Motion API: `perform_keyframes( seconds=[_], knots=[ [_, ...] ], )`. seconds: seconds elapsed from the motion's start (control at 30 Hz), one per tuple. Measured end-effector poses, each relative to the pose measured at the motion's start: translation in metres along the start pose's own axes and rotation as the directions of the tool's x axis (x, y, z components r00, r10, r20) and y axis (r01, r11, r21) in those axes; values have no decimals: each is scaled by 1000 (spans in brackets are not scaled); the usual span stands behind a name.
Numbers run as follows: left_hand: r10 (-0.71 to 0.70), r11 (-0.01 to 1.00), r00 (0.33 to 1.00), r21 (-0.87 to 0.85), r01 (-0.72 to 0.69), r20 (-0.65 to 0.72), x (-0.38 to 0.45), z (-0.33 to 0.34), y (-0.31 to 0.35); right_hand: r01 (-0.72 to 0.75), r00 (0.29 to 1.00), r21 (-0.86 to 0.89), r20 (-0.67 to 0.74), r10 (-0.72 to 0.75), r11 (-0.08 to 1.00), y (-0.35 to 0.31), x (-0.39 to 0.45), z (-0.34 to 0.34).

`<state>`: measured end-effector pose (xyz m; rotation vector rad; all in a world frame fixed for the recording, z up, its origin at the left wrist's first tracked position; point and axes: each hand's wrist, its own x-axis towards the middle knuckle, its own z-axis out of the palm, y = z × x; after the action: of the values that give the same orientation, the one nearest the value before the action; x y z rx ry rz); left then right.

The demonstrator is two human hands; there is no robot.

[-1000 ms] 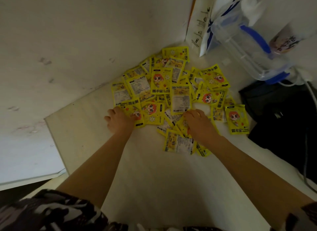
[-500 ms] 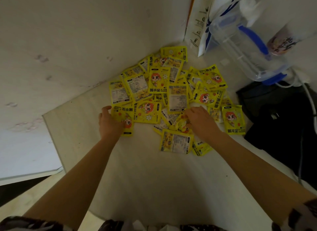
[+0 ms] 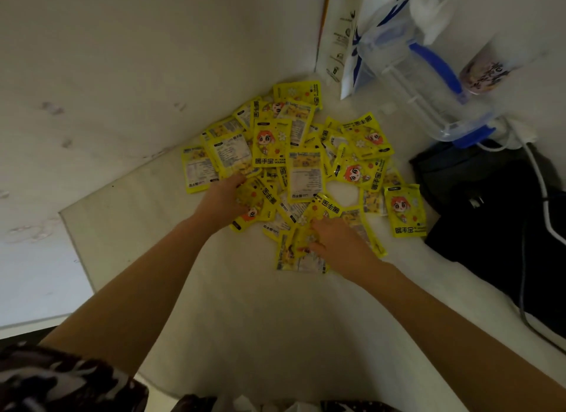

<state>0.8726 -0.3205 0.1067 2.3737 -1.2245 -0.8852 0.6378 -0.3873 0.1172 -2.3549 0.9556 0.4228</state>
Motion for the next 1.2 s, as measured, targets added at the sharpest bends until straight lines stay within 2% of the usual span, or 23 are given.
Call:
perform_keyframes(
  seconds=[0.1, 0.27, 0.37, 0.5, 0.63, 0.83, 1.03, 1.1, 1.2],
  knots=[
    [53, 986, 997, 153, -62, 64, 10, 7, -4, 4, 999, -73, 42, 0, 997, -1, -1, 20],
    [162, 924, 984, 340, -177, 73, 22, 10, -7, 23, 999, -181, -33, -29, 983, -1, 6, 45],
    [192, 894, 976, 393, -216, 100, 26, 14, -11, 8, 999, -221, -32, -16, 975, -4, 8, 49],
    [218, 898, 975, 384, -215, 36, 19, 16, -13, 3, 998, -227, -56, -16, 974, -5, 7, 52],
    [235, 917, 972, 336, -215, -19, 11, 15, -16, 13, 1000, -206, -16, -17, 978, -9, 5, 51],
    [116, 974, 992, 198, -106, -42, -4, 9, -15, -1, 999, -194, 37, 8, 981, -13, -1, 46],
    [101, 983, 995, 153, -99, -8, -15, 3, -4, -41, 997, -17, 59, 42, 999, -15, -15, 35],
    [94, 989, 996, 114, -94, 2, -16, -1, 7, -56, 998, 138, 41, 51, 989, -16, -22, 25],
    [74, 996, 997, -53, -74, 3, -15, -7, 23, -110, 992, 376, -12, 123, 920, -13, -26, 13]
  ],
)
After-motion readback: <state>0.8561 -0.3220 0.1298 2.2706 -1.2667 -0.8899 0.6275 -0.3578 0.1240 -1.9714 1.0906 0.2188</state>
